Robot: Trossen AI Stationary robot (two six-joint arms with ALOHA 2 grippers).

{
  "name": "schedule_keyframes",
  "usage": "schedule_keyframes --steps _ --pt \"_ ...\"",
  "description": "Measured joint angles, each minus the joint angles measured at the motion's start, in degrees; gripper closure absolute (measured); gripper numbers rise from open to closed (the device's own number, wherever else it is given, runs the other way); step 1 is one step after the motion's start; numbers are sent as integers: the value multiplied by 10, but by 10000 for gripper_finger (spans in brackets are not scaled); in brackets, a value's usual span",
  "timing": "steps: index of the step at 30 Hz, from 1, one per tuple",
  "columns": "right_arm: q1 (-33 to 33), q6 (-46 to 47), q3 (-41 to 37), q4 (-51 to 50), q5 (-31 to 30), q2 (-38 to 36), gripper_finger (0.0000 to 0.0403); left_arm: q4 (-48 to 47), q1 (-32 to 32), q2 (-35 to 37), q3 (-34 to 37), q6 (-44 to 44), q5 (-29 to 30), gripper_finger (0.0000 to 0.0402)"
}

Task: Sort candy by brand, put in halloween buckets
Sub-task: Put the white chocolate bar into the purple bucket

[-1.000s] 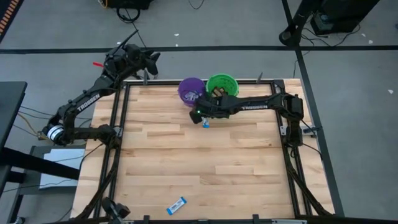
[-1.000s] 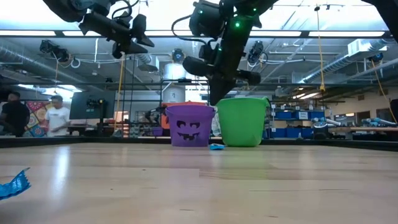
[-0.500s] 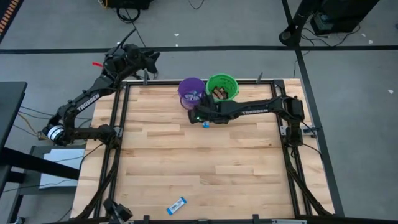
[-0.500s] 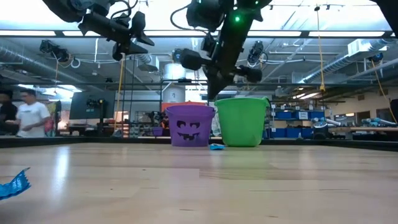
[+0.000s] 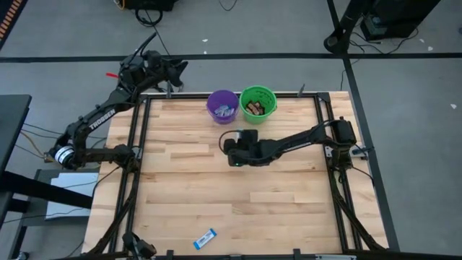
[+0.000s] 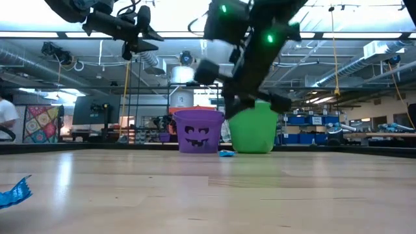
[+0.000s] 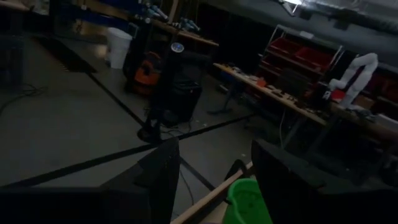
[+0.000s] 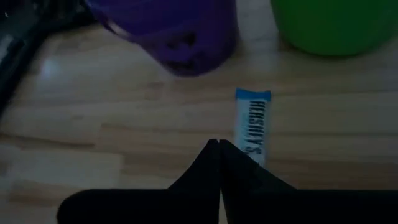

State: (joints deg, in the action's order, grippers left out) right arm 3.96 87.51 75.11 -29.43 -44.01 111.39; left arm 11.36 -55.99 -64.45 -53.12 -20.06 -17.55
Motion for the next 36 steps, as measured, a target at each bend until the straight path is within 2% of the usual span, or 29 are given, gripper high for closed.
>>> schedule_keyframes --steps 6,11,16,22,26,30,34,36 --pt "-11 -50 -82 129 3 0 378 3 0 4 0 -14 -24 199" --pt "-29 -124 -120 235 35 0 342 5 0 4 0 -16 -27 199" --pt "-40 -165 -120 242 61 0 277 6 0 4 0 -16 -27 199" --pt "-51 -167 -120 235 81 0 185 6 0 4 0 -15 -28 199" --pt "-60 -166 -120 227 91 0 142 5 0 4 0 -16 -42 199" --pt "-68 -162 -120 258 109 26 127 5 0 4 0 -16 -48 199" --pt "-72 -155 -116 341 137 63 130 5 0 4 0 -16 -49 199" --pt "-72 -136 -111 343 129 80 133 4 0 4 0 -16 -53 199"
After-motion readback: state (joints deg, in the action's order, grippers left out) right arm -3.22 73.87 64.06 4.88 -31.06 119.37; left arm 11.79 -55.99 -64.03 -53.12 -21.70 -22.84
